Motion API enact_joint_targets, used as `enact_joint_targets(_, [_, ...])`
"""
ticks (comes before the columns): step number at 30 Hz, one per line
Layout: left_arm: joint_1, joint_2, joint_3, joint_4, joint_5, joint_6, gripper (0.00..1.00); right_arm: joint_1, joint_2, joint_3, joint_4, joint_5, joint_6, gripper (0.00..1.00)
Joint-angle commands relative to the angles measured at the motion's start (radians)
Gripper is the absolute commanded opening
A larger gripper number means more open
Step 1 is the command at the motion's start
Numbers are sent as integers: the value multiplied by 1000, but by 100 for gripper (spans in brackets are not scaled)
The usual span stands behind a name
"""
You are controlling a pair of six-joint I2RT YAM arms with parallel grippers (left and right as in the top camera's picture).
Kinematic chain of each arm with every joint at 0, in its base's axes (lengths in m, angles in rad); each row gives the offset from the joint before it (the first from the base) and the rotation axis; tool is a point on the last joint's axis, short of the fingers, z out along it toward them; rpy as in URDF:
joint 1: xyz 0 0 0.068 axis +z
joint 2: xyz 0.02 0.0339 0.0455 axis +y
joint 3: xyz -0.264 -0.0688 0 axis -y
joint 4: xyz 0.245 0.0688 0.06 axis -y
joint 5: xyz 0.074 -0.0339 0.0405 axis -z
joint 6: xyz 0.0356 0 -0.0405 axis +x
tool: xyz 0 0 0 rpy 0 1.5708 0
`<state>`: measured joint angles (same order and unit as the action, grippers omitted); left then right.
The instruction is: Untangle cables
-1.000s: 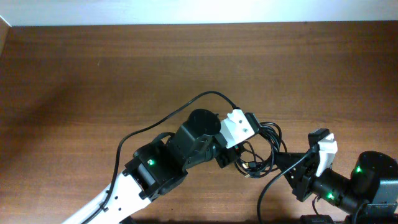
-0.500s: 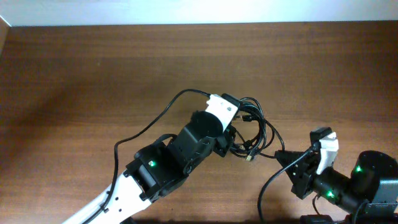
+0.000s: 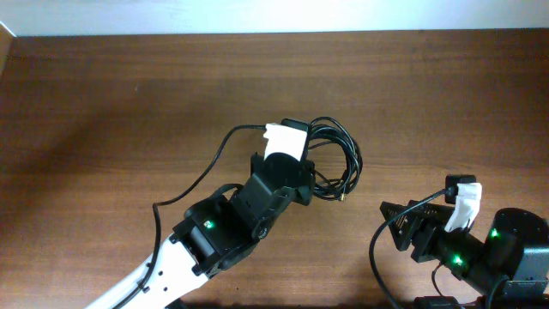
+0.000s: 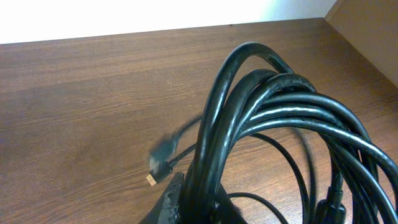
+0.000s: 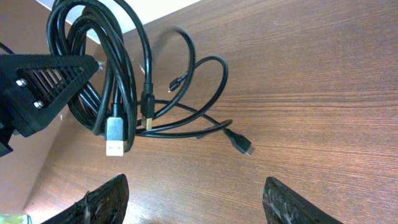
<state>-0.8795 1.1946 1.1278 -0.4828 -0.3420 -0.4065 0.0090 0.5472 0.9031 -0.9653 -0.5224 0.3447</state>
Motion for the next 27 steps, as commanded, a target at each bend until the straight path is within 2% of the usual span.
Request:
enact_joint_targets(1, [3, -16, 6, 10, 63, -16, 0, -3, -1, 10, 2, 11, 5, 68])
enact_joint_targets(4, [3, -16, 6, 11, 120, 19, 0, -3, -1, 10, 3, -20, 5, 69])
enact_joint_targets(9, [3, -16, 6, 11, 300, 298, 0, -3, -1, 10, 8, -15, 5, 68])
enact_joint_targets(11, [3, -16, 6, 11, 302, 399, 0, -3, -1, 10, 8, -16, 5, 69])
enact_joint_targets(13, [3, -16, 6, 11, 303, 409, 0, -3, -1, 10, 8, -15, 5, 69])
enact_joint_targets(14, [3, -16, 6, 11, 340, 437, 0, -3, -1, 10, 10, -15, 5, 69])
enact_joint_targets(16, [3, -16, 6, 11, 493, 575, 0, -3, -1, 10, 11, -18, 5, 69])
enact_joint_targets(21, [3, -16, 6, 21, 517, 603, 0, -3, -1, 10, 11, -27, 13, 68])
enact_joint_targets(24, [3, -16, 6, 47, 650, 641, 0, -3, -1, 10, 11, -26, 12, 69])
enact_joint_targets(27, [3, -16, 6, 48, 661, 640, 0, -3, -1, 10, 11, -26, 12, 69])
